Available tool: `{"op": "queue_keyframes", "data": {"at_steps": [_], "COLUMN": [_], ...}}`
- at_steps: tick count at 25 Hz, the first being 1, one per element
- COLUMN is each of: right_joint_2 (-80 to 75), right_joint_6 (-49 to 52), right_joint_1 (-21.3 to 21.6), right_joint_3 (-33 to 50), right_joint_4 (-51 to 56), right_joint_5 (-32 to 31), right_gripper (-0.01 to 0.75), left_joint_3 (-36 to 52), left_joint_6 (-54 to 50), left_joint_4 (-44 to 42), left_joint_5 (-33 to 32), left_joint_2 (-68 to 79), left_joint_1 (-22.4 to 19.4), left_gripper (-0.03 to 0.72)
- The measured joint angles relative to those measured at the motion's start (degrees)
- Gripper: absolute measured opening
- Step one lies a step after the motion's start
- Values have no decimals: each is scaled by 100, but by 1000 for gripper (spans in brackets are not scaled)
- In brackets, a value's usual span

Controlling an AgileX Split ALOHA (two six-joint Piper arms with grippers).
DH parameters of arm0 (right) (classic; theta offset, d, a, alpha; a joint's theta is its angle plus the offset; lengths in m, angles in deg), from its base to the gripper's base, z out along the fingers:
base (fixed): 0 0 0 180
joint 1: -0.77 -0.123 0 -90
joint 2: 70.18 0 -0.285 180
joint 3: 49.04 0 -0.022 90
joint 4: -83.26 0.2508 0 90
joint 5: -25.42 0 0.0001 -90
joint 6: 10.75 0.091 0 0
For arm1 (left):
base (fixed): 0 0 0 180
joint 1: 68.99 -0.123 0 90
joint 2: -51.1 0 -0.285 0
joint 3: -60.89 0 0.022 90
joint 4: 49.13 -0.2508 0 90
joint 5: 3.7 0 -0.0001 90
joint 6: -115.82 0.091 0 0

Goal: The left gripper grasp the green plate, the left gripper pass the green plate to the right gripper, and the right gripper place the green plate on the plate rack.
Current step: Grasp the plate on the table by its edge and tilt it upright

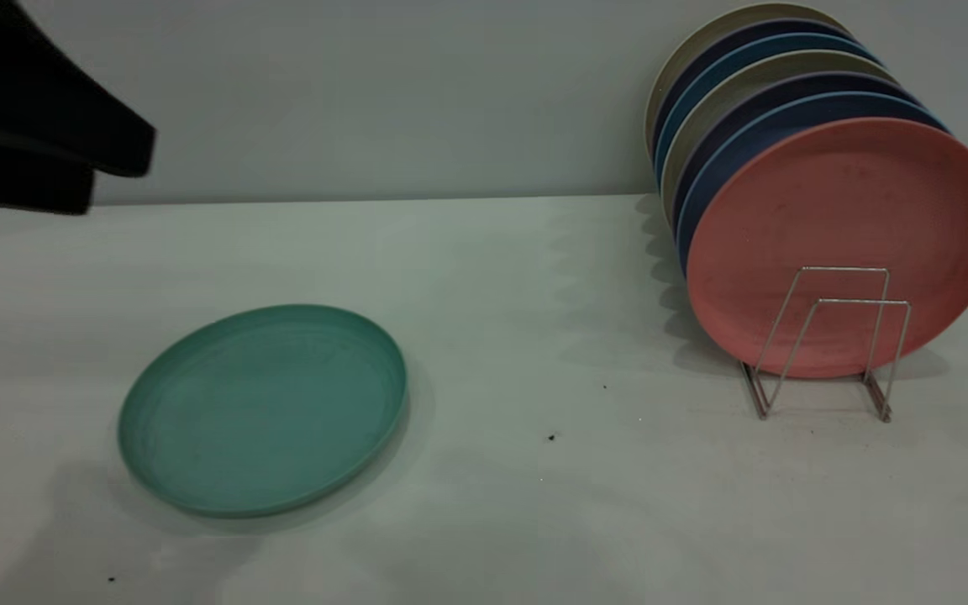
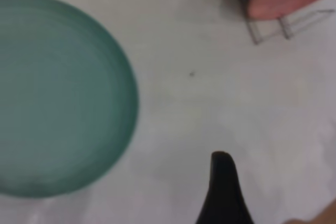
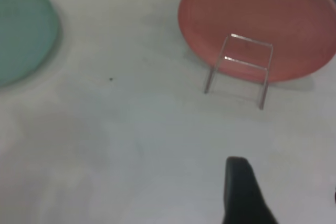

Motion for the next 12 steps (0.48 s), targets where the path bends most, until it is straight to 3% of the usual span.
{"op": "queue_keyframes", "data": {"at_steps": [10,12], "right_joint_2": [-509,-534], "right_joint_6": [-123,-130], "right_joint_1": [0,0], "right_joint_3": [0,0], "right_joint_4": [0,17], "right_joint_5": [412,440], "right_gripper": [432,432], "left_joint_3": [-858,-879], "left_joint_6": [175,306], "left_joint_4": [156,156], "left_joint_5": [-144,-136], "left_joint_2": [2070,2460], "left_joint_1": [-1551,-1698], "left_gripper": [559,551]}}
